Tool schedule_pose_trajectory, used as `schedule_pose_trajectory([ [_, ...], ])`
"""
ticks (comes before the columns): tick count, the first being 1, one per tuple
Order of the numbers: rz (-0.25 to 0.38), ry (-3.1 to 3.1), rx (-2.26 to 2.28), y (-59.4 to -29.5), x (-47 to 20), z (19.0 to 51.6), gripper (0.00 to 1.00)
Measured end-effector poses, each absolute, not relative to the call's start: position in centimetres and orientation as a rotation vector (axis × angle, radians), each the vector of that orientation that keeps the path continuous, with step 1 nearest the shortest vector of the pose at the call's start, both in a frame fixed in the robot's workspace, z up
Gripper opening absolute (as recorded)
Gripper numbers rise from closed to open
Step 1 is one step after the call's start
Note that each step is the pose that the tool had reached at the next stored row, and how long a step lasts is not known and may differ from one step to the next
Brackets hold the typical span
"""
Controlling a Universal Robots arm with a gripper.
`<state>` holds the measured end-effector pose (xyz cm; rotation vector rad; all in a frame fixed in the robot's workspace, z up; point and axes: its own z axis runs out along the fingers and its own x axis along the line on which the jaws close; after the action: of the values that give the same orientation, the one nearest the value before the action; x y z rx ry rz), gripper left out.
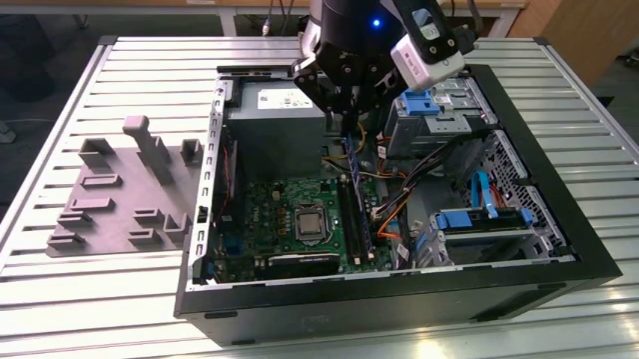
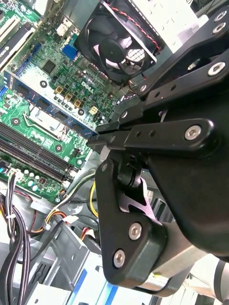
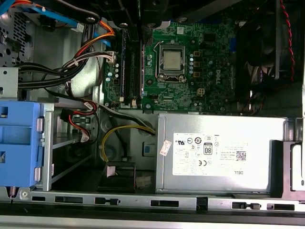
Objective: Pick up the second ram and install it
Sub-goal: 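Insert the second ram into the second slot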
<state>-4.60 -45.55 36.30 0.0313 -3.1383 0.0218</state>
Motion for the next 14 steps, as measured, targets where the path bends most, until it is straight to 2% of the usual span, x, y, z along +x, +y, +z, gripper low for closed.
schedule_pose_trajectory([
  [14,0.021,-3.137,0.031,-45.6,-4.4,34.2,0.14],
])
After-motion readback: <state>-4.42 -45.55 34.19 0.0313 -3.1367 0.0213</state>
